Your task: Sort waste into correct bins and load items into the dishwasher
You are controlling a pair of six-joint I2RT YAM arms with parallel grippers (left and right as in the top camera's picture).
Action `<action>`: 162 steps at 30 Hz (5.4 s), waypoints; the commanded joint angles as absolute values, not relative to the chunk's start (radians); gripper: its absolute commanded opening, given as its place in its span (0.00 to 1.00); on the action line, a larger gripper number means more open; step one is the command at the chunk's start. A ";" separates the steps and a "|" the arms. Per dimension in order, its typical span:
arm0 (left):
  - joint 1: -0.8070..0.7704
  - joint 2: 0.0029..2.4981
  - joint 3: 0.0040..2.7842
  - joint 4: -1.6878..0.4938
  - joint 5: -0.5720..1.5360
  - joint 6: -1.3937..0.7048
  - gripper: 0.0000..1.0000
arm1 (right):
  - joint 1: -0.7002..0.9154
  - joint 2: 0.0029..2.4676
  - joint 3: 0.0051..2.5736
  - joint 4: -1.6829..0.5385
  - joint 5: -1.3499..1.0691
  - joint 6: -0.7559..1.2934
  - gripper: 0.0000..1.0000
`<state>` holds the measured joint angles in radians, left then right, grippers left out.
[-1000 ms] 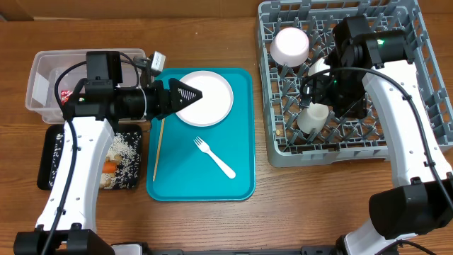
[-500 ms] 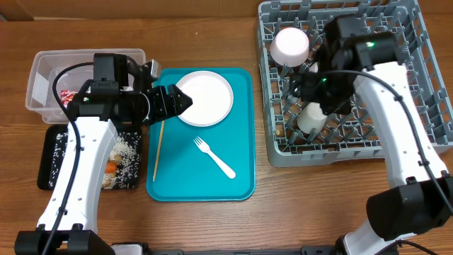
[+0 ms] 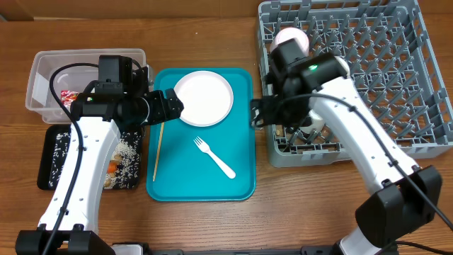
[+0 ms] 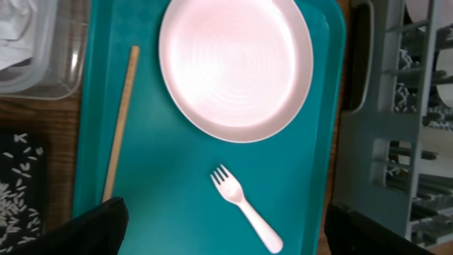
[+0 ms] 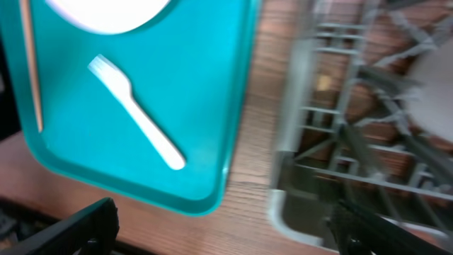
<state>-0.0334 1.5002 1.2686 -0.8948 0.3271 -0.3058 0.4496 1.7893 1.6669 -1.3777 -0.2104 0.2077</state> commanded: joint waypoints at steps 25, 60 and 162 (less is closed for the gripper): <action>-0.038 1.505 1.269 -0.984 -0.019 -0.318 0.95 | 0.816 1.781 1.520 -1.029 -0.031 0.164 0.75; -0.038 1.532 1.268 -0.982 -0.027 -0.321 1.00 | 0.842 1.812 1.243 -0.545 -0.031 0.210 0.51; -0.247 2.008 1.263 -0.616 0.123 -0.659 0.30 | 0.710 1.652 1.489 -1.129 0.078 0.233 0.76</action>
